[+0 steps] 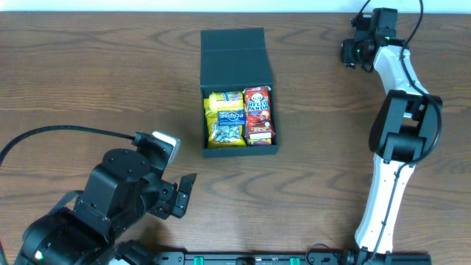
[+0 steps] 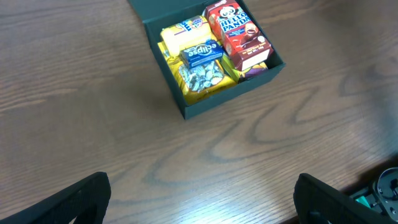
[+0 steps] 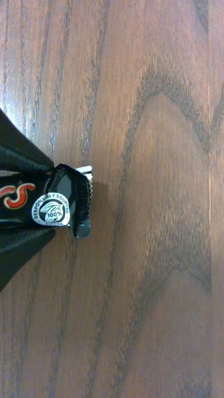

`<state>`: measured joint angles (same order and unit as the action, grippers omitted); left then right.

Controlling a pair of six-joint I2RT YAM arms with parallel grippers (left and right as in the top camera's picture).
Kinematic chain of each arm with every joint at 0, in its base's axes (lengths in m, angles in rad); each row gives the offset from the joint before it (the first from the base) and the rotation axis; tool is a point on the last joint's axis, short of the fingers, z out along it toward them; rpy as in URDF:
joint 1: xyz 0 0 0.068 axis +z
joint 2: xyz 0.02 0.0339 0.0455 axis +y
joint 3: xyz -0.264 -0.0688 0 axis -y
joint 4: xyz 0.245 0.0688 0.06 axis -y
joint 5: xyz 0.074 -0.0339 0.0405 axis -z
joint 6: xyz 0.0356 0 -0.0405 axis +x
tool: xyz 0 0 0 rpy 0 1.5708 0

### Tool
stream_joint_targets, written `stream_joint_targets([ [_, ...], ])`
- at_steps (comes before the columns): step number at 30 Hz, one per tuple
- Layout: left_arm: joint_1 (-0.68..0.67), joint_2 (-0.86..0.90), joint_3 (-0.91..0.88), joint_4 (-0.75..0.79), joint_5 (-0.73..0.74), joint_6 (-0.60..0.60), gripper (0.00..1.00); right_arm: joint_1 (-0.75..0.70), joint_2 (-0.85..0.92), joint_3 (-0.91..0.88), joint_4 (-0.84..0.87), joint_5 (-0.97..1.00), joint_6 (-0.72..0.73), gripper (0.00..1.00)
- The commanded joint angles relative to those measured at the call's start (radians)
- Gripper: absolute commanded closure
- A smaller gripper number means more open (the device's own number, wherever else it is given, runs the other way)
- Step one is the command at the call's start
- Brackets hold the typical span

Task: Pack container
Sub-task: 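Lower the right gripper onto the black candy bar and grasp it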

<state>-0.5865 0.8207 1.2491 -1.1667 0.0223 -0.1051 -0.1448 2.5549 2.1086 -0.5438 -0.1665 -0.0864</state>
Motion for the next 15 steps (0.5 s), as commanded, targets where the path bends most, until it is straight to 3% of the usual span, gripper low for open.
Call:
stream_joint_targets([
  [1, -0.002, -0.003, 0.012, -0.001, -0.007, -0.007, 0.05, -0.013, 0.019, 0.016, -0.008, -0.002, 0.004, 0.77],
  [15, -0.002, -0.003, 0.012, -0.001, -0.007, -0.007, 0.05, 0.027, -0.069, 0.017, -0.018, -0.108, 0.004, 0.83],
])
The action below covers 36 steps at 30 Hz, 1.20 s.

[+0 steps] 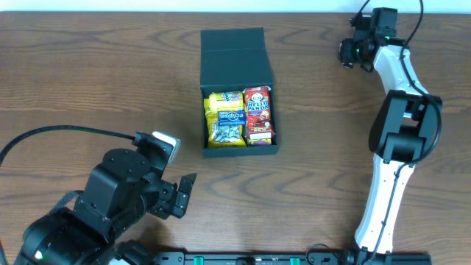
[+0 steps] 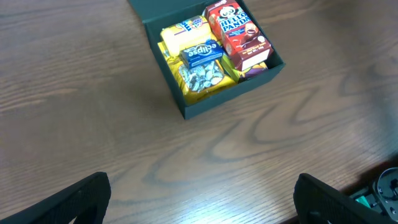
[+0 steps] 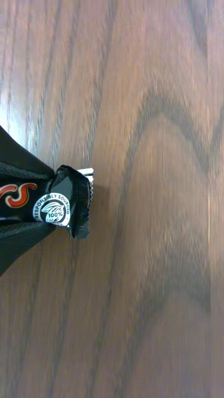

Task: Pack container
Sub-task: 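Lower the right gripper onto the black candy bar and grasp it, then carry the candy bar left and lower it into the box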

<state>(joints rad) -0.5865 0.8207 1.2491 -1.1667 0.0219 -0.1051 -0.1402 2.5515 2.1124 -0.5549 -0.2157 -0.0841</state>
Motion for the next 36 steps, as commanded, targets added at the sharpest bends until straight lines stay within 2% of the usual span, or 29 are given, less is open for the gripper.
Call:
stream_joint_targets([
  [1, -0.002, -0.003, 0.012, -0.001, -0.006, -0.007, 0.05, 0.028, -0.082, 0.013, -0.010, -0.062, 0.002, 0.83],
  [8, -0.002, -0.003, 0.012, -0.001, -0.006, -0.007, 0.05, 0.106, -0.236, 0.013, -0.071, -0.081, -0.002, 0.86],
  [17, -0.002, -0.003, 0.012, -0.001, -0.006, -0.007, 0.05, 0.300, -0.393, 0.013, -0.288, -0.086, -0.116, 0.89],
  [28, -0.002, -0.003, 0.012, -0.001, -0.006, -0.007, 0.05, 0.575, -0.403, 0.013, -0.611, -0.159, -0.256, 0.91],
  [36, -0.002, -0.003, 0.012, -0.001, -0.006, -0.007, 0.05, 0.677, -0.402, -0.040, -0.652, -0.159, -0.344, 0.90],
])
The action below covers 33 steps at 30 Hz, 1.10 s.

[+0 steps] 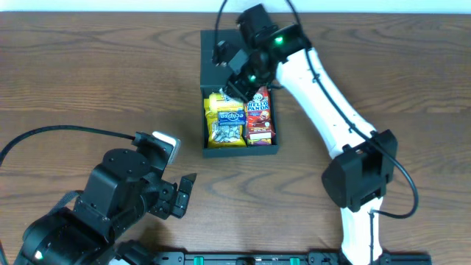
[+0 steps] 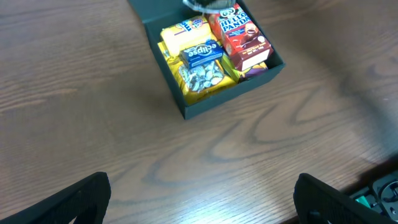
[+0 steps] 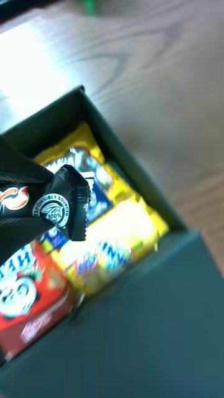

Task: Pack container
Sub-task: 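Carry the candy bar left and lower it into the box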

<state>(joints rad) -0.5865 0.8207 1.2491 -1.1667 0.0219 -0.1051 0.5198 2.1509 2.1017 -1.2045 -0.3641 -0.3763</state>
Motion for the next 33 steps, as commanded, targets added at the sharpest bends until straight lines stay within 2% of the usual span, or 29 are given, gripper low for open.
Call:
stream_joint_targets([
  [1, -0.002, -0.003, 0.012, -0.001, -0.006, -0.007, 0.05, 0.025, -0.001, -0.049, 0.002, -0.010, -0.052, 0.90],
  [7, -0.002, -0.003, 0.012, -0.001, -0.006, -0.007, 0.05, 0.056, -0.001, -0.196, 0.094, -0.011, -0.074, 0.90],
  [14, -0.002, -0.003, 0.012, -0.001, -0.006, -0.007, 0.05, 0.068, -0.001, -0.264, 0.154, -0.015, -0.113, 0.86],
  [15, -0.002, -0.003, 0.012, -0.001, -0.006, -0.007, 0.05, 0.068, -0.001, -0.264, 0.154, -0.015, -0.112, 0.82],
  [17, -0.002, -0.003, 0.012, -0.001, -0.006, -0.007, 0.05, 0.068, -0.001, -0.264, 0.154, -0.015, -0.112, 0.62],
  [18, -0.002, -0.003, 0.012, -0.001, -0.006, -0.007, 0.05, 0.069, -0.001, -0.264, 0.154, -0.015, -0.112, 0.56],
  [22, -0.002, -0.003, 0.012, -0.004, -0.006, -0.007, 0.05, 0.072, -0.001, -0.264, 0.150, -0.034, -0.111, 0.47],
  [28, -0.002, -0.003, 0.012, -0.008, -0.006, -0.007, 0.05, 0.071, -0.018, -0.252, 0.111, -0.091, -0.080, 0.50],
  [30, -0.002, -0.003, 0.012, -0.008, -0.006, -0.007, 0.05, 0.071, -0.038, -0.247, 0.101, -0.093, -0.047, 0.55],
  [31, -0.002, -0.003, 0.012, -0.005, -0.009, -0.005, 0.05, 0.071, -0.055, -0.247, 0.099, -0.093, -0.027, 0.64],
  [33, -0.002, -0.003, 0.012, 0.020, -0.034, 0.004, 0.05, 0.068, -0.088, -0.247, 0.096, -0.092, 0.012, 0.92],
])
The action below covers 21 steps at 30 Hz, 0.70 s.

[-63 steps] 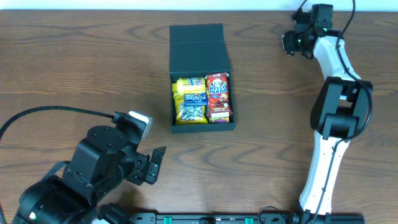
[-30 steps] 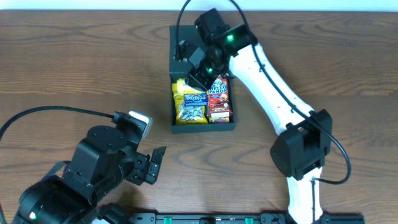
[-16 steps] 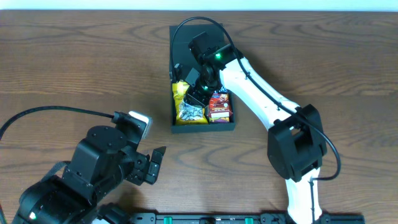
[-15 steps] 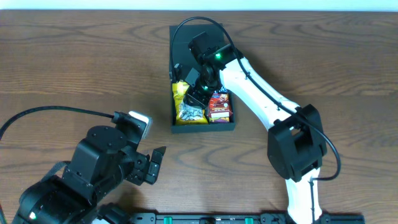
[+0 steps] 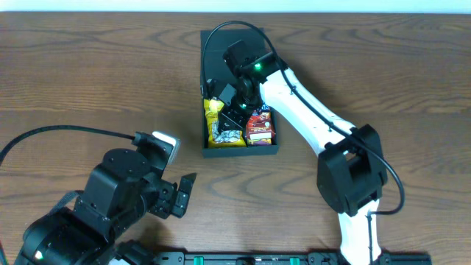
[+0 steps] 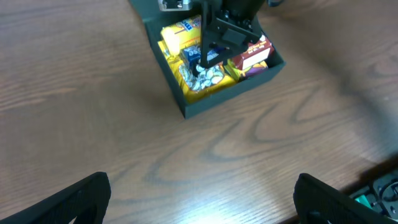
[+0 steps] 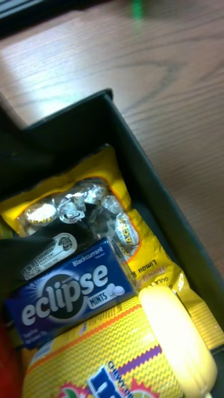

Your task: Pack container

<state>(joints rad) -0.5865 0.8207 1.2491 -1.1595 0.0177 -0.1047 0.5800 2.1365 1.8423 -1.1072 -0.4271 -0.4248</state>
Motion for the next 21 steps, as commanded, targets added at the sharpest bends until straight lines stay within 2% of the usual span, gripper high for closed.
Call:
stream_joint_targets([
  [1, -0.002, -0.003, 0.012, 0.017, -0.028, 0.003, 0.05, 0.005, -0.090, 0.013, -0.003, -0.029, 0.080, 0.99],
  [7, -0.002, -0.003, 0.012, 0.026, -0.025, 0.003, 0.05, -0.048, -0.161, 0.013, -0.007, -0.013, 0.183, 0.99],
  [12, -0.002, -0.003, 0.012, 0.064, -0.025, 0.003, 0.05, -0.150, -0.160, 0.010, -0.006, 0.011, 0.301, 0.99],
  [17, -0.002, -0.002, 0.012, 0.143, -0.031, 0.004, 0.05, -0.273, -0.159, 0.008, 0.045, 0.011, 0.309, 0.99],
  [21, -0.002, 0.026, 0.012, 0.218, -0.122, 0.004, 0.05, -0.359, -0.152, 0.008, 0.137, 0.008, 0.343, 0.99],
])
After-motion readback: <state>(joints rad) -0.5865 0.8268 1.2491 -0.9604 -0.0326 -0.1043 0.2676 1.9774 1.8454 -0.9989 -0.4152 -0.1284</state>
